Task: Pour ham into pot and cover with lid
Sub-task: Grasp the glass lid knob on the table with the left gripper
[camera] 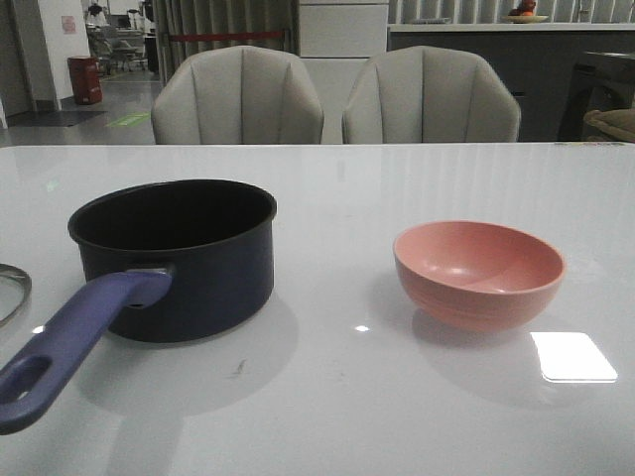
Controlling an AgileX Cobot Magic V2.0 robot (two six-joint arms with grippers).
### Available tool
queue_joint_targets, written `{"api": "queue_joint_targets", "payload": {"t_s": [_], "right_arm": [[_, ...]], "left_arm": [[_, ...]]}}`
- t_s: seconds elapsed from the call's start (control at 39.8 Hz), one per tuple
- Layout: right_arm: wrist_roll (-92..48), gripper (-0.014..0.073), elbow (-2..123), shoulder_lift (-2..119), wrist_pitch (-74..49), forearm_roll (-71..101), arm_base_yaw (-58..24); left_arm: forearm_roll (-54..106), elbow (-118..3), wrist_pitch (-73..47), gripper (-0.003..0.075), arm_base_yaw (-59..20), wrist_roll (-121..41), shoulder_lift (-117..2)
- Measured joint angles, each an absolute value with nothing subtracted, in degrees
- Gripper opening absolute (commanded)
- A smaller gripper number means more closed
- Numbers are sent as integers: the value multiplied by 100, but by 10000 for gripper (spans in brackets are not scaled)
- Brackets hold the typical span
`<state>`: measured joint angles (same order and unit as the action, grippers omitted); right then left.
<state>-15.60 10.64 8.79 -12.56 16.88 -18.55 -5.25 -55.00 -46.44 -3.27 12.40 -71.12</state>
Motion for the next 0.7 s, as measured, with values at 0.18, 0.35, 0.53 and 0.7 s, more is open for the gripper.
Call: {"api": "queue_joint_targets", "payload": {"t_s": [0.18, 0.35, 0.53, 0.7], "right_arm": [[-1560, 160, 1064, 879, -1269, 1688, -1855], [-1560, 160, 1064, 870, -1269, 1688, -1855], [-1560, 160, 1064, 870, -1269, 1688, -1855], [-1560, 160, 1064, 870, -1269, 1688, -1855]], "left_arm": [[-483, -6139, -5010, 607, -4, 1240, -8160], [-431, -6846, -5613, 606, 68, 1153, -9069], [-221, -7267, -5773, 606, 77, 1144, -9663], [-71, -7426, -5820, 606, 153, 1128, -10089]]}}
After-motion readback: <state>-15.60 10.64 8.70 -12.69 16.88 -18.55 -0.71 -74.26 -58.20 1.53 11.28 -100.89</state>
